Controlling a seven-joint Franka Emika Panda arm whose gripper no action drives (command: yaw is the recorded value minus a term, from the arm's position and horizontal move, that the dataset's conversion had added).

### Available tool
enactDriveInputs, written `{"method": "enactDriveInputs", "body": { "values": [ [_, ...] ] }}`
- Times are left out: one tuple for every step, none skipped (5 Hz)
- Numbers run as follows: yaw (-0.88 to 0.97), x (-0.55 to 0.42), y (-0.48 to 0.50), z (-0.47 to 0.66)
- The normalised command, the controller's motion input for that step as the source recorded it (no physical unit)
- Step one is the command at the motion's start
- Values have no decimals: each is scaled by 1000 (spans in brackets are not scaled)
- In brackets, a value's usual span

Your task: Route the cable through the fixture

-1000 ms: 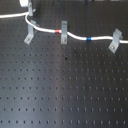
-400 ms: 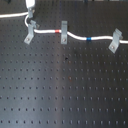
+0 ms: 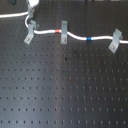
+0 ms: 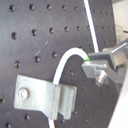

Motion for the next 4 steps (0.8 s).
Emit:
{"method": "enactDriveInputs", "body": {
  "values": [
    [-1000,63,54,212],
    [-989,92,99,246],
    [-983,89,114,239],
    [-897,143,176,122]
  ]
}}
